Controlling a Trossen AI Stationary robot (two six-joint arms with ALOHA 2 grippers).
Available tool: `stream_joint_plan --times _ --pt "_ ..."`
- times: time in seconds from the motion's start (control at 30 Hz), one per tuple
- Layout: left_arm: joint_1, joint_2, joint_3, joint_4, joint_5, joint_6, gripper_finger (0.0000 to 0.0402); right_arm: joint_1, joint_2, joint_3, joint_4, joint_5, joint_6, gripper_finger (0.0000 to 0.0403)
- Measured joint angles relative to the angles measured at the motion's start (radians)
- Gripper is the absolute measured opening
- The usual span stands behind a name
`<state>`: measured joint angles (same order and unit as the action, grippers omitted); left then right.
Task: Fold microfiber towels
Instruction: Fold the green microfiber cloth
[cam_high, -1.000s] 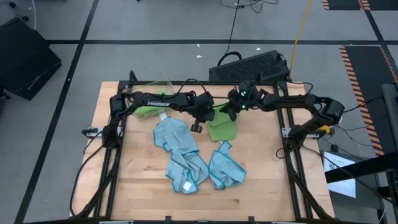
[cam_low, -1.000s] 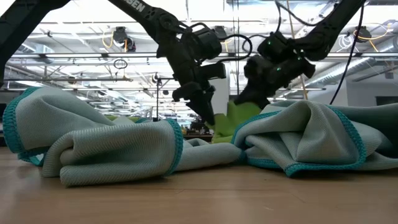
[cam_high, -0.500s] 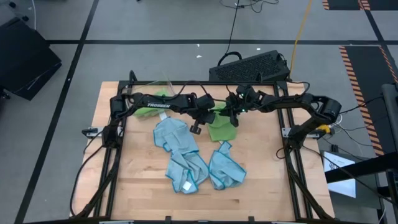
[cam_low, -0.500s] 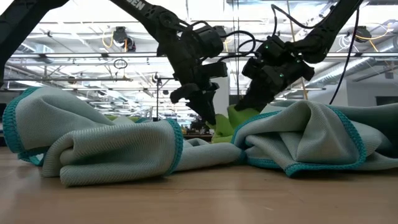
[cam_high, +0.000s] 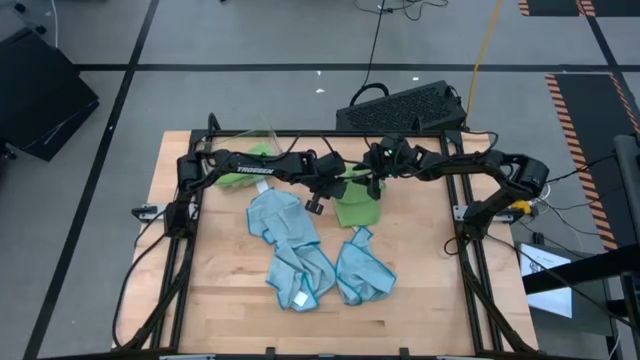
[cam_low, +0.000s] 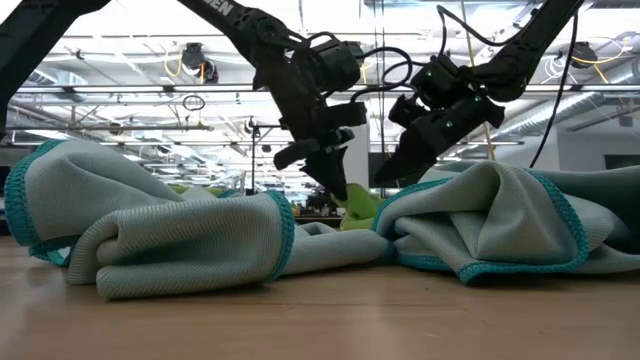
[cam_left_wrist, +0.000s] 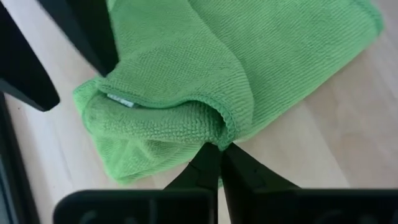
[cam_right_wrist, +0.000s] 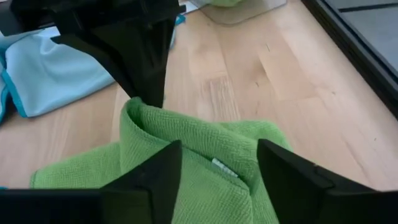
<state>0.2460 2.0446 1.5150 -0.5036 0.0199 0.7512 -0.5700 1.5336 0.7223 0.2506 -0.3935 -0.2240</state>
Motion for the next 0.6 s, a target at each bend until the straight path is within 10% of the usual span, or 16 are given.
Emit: stream_joint_plan --times 0.6 --pt "-0.006 0.0 0.0 0.009 -0.006 0.01 0.0015 -0.118 0.17 -0.001 0.07 -0.26 0.082 0.0235"
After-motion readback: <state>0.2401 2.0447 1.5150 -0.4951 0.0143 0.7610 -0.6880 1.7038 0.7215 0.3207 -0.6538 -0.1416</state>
